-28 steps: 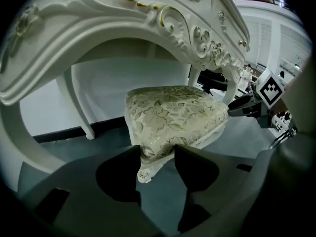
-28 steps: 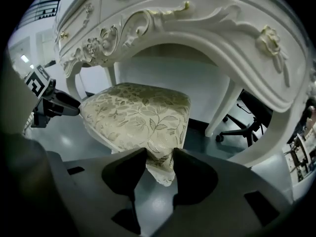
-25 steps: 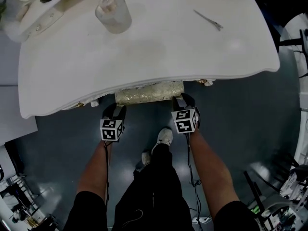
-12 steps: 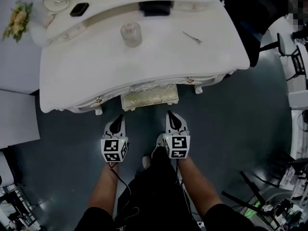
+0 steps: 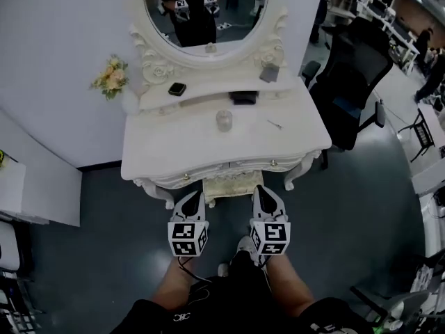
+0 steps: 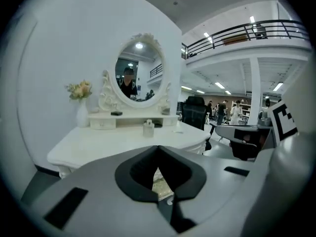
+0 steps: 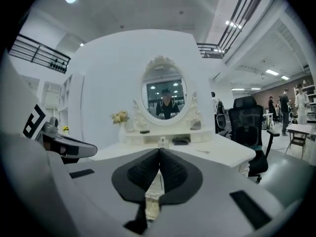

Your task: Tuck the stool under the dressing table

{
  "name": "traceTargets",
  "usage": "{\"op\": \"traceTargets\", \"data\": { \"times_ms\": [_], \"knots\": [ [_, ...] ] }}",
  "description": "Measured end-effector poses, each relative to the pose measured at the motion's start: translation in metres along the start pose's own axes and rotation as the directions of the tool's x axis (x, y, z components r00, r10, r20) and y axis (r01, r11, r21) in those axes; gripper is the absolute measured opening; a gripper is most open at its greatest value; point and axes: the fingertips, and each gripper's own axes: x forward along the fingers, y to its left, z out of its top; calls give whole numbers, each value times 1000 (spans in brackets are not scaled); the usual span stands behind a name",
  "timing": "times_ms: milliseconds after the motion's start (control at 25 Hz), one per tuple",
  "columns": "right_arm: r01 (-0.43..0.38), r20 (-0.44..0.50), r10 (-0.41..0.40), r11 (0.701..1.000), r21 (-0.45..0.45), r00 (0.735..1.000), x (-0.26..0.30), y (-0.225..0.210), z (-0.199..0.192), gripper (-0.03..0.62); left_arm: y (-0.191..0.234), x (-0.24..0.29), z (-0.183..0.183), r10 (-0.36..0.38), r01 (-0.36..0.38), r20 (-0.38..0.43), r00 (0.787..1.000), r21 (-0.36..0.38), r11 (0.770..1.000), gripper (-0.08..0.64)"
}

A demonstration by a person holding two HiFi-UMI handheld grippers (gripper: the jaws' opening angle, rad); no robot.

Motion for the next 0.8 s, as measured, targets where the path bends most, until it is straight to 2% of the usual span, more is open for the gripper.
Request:
{"op": "traceTargets", "data": {
  "times_ms": [200,320,520,800],
  "knots": [
    [3,112,-2,1000,-8,994,-41,20,101,15,-5,-70,94,29,-40,139,990,74,996,18],
    [1,147,4,1000,-32,989,-69,35,133,15,-7,-106,126,33,-47,195,980,68,997,18],
    [-18,182,31,997,-72,983,-98,58,158,15,-5,-147,149,53,-76,254,966,81,994,17],
    [-48,195,69,992,-114,978,-112,73,169,15,-8,-166,141,37,-54,263,964,56,997,18]
  ]
}}
